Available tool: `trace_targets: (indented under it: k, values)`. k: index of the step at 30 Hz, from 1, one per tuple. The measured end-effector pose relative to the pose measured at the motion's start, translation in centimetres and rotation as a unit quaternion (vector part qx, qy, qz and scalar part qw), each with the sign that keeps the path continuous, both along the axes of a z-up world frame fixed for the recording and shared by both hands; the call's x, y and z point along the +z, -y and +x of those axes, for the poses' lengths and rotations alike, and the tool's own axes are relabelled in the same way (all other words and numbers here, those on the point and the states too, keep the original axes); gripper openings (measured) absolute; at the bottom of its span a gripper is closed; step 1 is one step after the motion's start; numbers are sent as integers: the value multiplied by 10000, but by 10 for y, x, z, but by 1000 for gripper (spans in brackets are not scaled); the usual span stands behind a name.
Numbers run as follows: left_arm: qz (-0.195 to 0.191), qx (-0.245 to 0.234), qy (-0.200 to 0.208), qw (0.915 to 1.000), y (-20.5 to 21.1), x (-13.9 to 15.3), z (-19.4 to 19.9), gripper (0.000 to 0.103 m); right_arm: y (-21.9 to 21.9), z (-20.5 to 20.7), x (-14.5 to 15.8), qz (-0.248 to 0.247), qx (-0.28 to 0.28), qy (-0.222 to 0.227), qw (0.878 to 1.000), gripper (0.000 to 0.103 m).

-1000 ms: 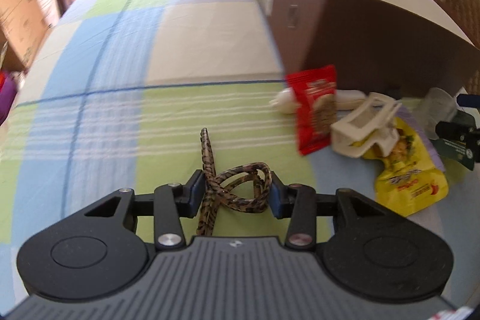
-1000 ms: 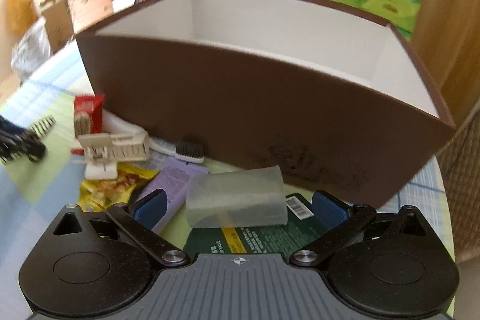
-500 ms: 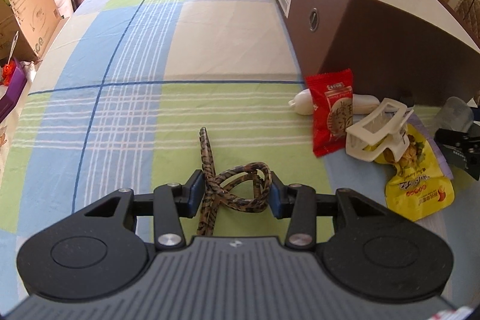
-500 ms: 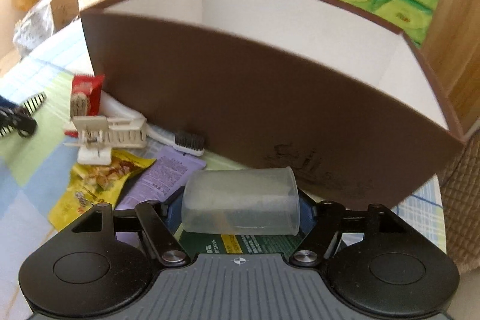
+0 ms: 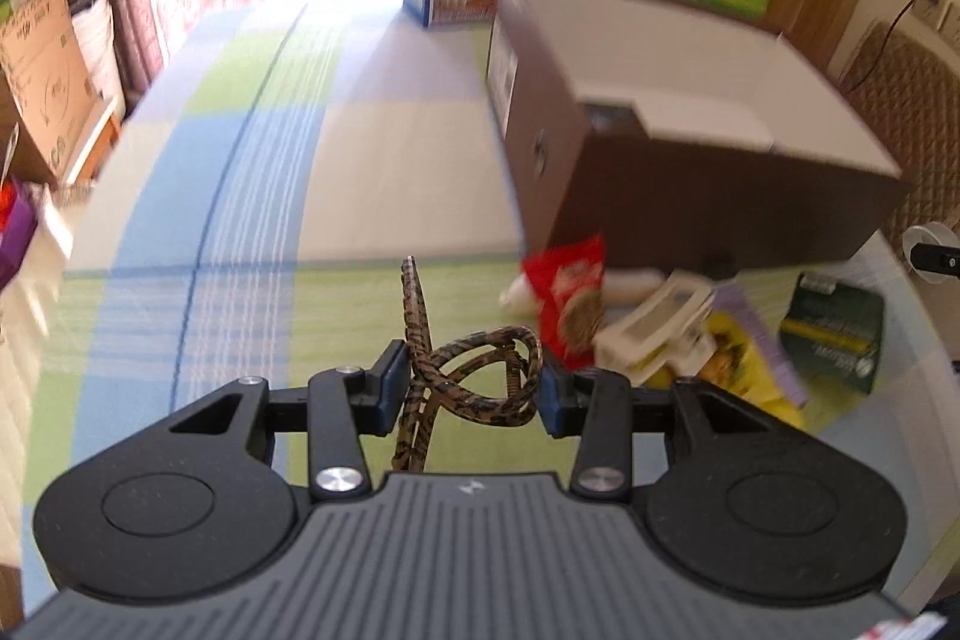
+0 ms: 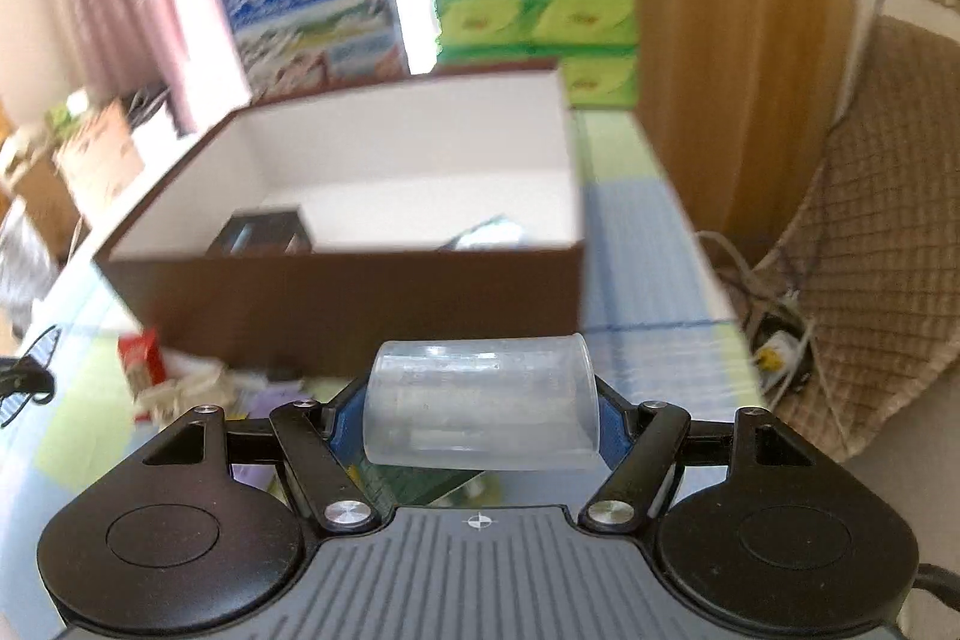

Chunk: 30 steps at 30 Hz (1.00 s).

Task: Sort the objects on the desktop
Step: 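Carry braided cord with left gripper while right gripper carries cup over brown box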

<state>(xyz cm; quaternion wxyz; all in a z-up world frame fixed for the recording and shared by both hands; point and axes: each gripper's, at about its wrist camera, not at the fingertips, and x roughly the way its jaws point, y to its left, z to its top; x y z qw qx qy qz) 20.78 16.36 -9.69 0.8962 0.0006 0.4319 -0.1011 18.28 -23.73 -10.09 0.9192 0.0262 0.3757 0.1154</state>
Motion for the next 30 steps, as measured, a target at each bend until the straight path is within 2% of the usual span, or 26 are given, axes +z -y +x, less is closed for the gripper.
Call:
trace_targets:
  k: [6,14,18,23,30]
  values:
    - [-96,-312,499,9982,10,46,1,38,15,4,34,261,-153,377,9988,69]
    - [-350,-740,911,9925,40,89,22,38,2,28,64,407,212,686,9966,69]
    - [-396,-926,1019,9897,58,100,43,38,-17,46,68,346,502,717,9956,69]
    - [-528,-1145,956,9874,86,102,79,38,-38,76,66,301,717,673,9947,69]
    - [-491,-1343,745,9869,127,93,132,38,-57,125,57,144,769,464,9959,69]
